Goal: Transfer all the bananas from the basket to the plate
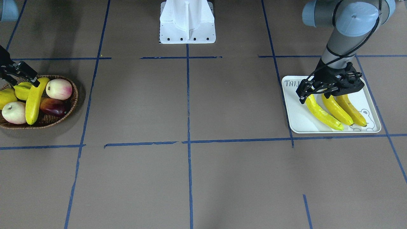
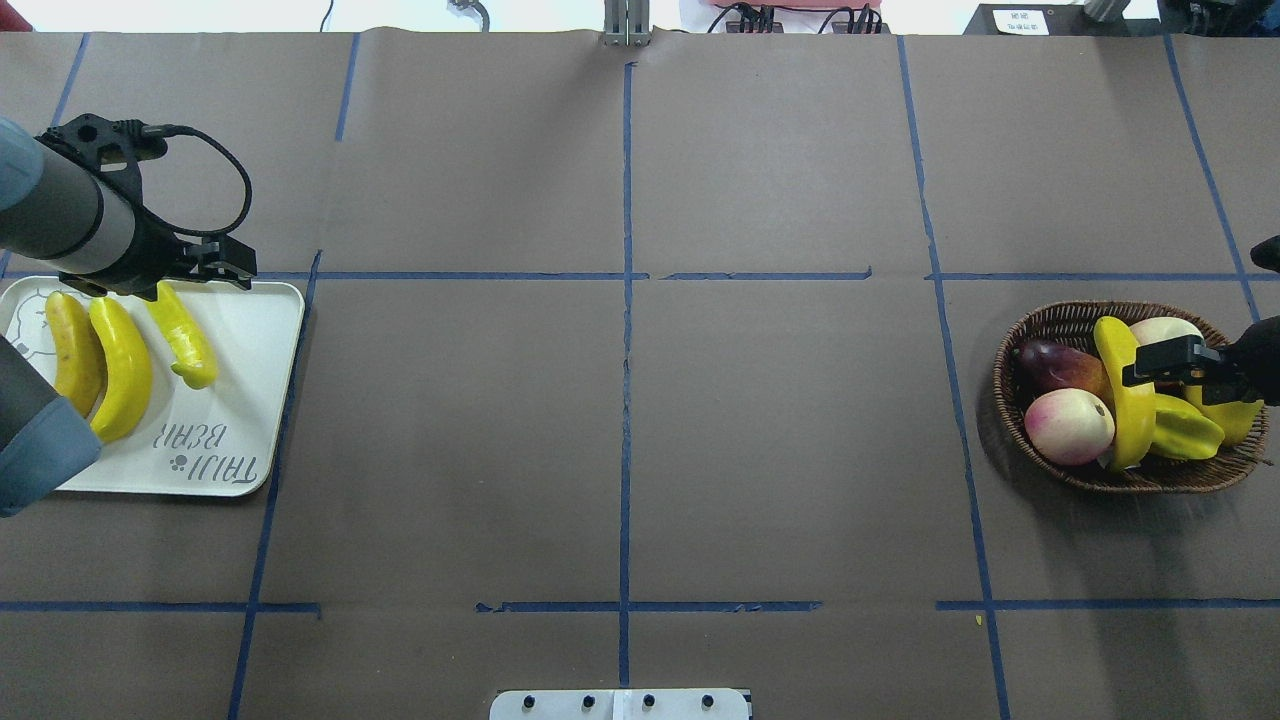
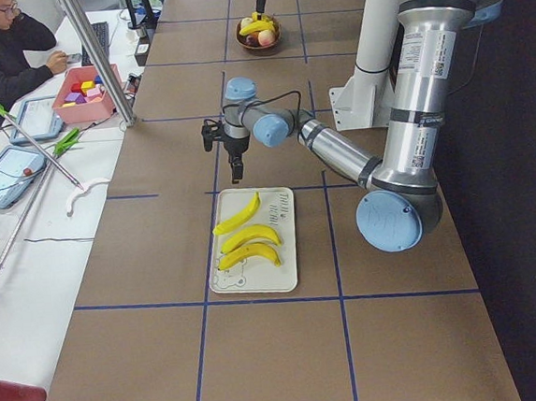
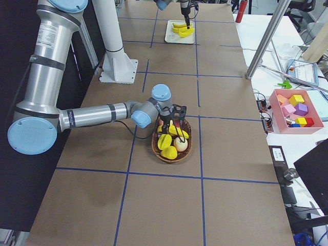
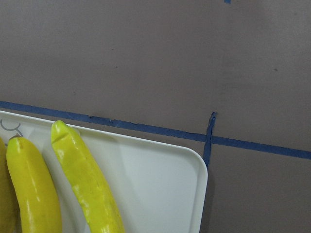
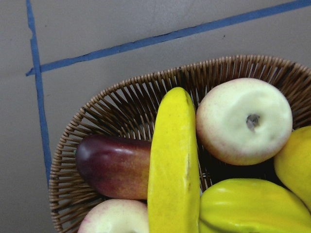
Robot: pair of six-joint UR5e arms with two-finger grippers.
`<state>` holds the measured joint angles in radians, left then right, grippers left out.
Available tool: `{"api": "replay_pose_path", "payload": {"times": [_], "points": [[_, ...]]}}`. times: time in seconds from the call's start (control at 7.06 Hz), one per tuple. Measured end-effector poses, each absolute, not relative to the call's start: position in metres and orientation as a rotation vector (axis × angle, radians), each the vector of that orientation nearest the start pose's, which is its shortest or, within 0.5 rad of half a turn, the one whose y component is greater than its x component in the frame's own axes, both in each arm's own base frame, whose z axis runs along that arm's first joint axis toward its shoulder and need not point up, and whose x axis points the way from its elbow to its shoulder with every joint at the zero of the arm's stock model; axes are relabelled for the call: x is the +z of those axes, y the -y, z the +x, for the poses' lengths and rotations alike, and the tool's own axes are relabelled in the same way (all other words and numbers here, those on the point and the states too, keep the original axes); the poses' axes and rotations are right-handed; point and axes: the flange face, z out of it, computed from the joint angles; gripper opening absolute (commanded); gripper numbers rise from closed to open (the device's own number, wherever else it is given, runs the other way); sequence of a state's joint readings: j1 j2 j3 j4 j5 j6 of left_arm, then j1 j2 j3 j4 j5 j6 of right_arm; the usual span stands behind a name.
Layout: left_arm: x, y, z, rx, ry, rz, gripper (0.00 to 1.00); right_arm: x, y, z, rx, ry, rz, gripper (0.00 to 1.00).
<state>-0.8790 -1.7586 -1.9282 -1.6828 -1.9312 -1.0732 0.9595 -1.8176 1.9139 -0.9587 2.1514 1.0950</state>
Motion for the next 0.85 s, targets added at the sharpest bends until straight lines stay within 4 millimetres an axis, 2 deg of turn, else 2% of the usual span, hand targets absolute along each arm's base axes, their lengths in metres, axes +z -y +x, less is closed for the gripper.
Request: {"api": "replay_pose_path", "payload": {"times": [0.14, 0.28, 0.42, 0.57, 0.85], "points": [[0.389, 0.487, 0.276, -0.245, -0.725, 0.146, 1.0, 0.543, 0.383, -0.186, 0.249, 0.866, 0.015, 1.0], [0.388, 0.487, 0.277, -0.248, -0.727, 0.145, 1.0, 0.553, 0.381, -0.192, 0.249, 0.848, 0.0, 0.71], [0.385, 0.488, 0.278, -0.254, -0.731, 0.144, 1.0, 0.559, 0.38, -0.197, 0.246, 0.836, -0.006, 0.2], [0.383, 0.488, 0.279, -0.261, -0.736, 0.143, 1.0, 0.56, 0.379, -0.199, 0.241, 0.831, -0.005, 0.02], [0.381, 0.489, 0.28, -0.265, -0.738, 0.142, 1.0, 0.554, 0.378, -0.2, 0.223, 0.848, -0.004, 0.0]]}}
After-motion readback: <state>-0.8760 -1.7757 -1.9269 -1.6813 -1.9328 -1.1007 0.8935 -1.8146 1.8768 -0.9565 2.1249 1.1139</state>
